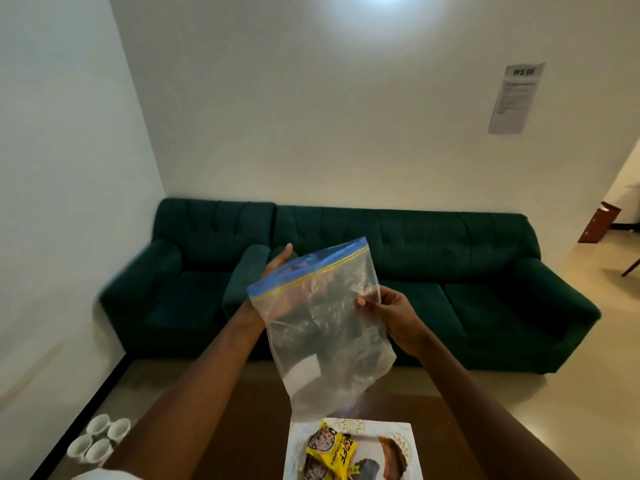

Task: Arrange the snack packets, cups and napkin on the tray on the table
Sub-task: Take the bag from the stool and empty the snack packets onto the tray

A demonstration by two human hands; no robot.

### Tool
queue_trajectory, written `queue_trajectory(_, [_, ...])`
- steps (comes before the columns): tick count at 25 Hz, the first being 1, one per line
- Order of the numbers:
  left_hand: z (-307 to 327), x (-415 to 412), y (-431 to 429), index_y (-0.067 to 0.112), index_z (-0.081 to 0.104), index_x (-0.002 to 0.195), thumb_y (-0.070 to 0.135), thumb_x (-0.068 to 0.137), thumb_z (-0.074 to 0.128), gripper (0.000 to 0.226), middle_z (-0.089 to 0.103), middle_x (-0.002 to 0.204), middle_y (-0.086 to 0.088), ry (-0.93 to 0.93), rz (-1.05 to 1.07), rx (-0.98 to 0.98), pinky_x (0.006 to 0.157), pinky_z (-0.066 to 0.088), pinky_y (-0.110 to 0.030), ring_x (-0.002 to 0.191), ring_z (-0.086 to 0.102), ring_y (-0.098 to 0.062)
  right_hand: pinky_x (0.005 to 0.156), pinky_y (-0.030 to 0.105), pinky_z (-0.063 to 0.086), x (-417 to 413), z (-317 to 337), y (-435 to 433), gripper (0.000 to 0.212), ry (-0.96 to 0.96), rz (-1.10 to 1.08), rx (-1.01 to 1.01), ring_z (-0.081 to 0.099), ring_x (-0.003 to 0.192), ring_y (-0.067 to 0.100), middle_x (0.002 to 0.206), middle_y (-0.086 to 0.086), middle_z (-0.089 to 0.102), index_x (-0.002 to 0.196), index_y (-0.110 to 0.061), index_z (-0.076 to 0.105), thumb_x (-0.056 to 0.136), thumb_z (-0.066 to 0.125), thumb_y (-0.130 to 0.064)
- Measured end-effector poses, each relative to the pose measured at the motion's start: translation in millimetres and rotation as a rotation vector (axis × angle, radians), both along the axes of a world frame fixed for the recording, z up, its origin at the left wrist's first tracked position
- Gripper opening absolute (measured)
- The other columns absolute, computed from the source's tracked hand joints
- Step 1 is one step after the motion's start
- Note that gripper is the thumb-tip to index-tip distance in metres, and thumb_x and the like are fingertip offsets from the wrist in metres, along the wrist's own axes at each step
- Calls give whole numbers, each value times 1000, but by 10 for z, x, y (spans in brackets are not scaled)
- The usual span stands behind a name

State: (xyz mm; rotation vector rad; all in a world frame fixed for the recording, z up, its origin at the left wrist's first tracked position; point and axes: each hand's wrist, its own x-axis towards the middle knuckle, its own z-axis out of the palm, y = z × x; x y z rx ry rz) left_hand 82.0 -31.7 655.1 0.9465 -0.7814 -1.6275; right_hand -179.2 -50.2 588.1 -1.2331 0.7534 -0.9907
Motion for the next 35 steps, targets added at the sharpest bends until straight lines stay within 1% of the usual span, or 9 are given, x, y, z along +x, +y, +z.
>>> queue_trajectory(3, [-304, 87, 209, 3, 67, 131, 71, 98, 35, 82, 67, 129, -27, 126, 48, -60, 109, 44, -56, 117, 65, -42, 75, 33, 56, 26, 51, 13, 12, -149, -170, -26, 65, 78, 20, 87, 10, 74, 90, -7, 75, 82, 79, -15])
queue_trajectory(6, [-545, 173, 442, 2, 58, 140, 82, 91, 34, 97, 66, 133, -29, -44, 85, -127, 107, 48, -55, 124, 63, -45, 66, 28, 57, 43, 33, -15, 15, -230, -301, -67, 64, 68, 13, 79, 6, 72, 93, -6, 72, 83, 80, -15])
queue_trajectory(8, [-572, 77, 529, 9, 56, 139, 77, 81, 61, 89, 74, 122, -19, -250, 199, -230, 94, 58, -49, 113, 72, -35, 59, 23, 56, 83, 5, -31, 8, -217, -372, -120, 64, 61, 8, 73, 2, 71, 91, -8, 71, 89, 78, -12])
queue_trajectory(10, [-562, -56, 518, 8, 60, 131, 51, 80, 82, 71, 79, 109, -11, -388, 389, -261, 81, 62, -37, 95, 77, -22, 57, 22, 55, 119, -45, -44, 6, -172, -401, -169, 61, 59, 9, 71, 1, 70, 90, -10, 70, 94, 75, -12])
queue_trajectory(13, [-599, -150, 437, -2, 66, 110, 23, 97, 70, 28, 76, 87, -14, -458, 618, -227, 67, 60, -32, 71, 71, -21, 56, 28, 53, 148, -148, -68, 16, -40, -425, -262, 57, 62, 17, 73, 7, 64, 89, -8, 66, 101, 68, -19])
queue_trajectory(22, [-500, -208, 260, -2, 69, 107, 16, 108, 48, 28, 72, 98, -29, -390, 698, -112, 71, 56, -37, 84, 67, -33, 54, 39, 38, 77, -86, -232, 37, 153, -642, -338, 42, 60, 21, 62, 10, 48, 72, -1, 56, 102, 67, -21])
queue_trajectory(25, [-400, -221, 249, -3, 68, 112, 25, 103, 59, 31, 76, 91, -24, -307, 613, -118, 63, 53, -32, 72, 68, -30, 47, 29, 37, 40, -55, -242, 34, 123, -605, -328, 43, 51, 10, 57, -1, 51, 70, -12, 57, 101, 68, -20])
queue_trajectory(28, [-293, -207, 220, -1, 71, 109, 37, 94, 72, 40, 79, 94, -21, -307, 459, -125, 70, 59, -35, 76, 73, -31, 42, 25, 40, -17, -100, -229, 31, 128, -496, -327, 47, 48, 9, 59, 1, 56, 79, 1, 60, 101, 68, -20])
queue_trajectory(35, [-306, -112, 43, -3, 70, 97, 20, 104, 61, 25, 61, 77, -17, -261, 753, -84, 53, 49, -27, 62, 53, -21, 40, 21, 36, -65, -228, -90, 27, 112, -435, -300, 41, 45, 5, 57, -6, 54, 75, -11, 63, 100, 69, -21])
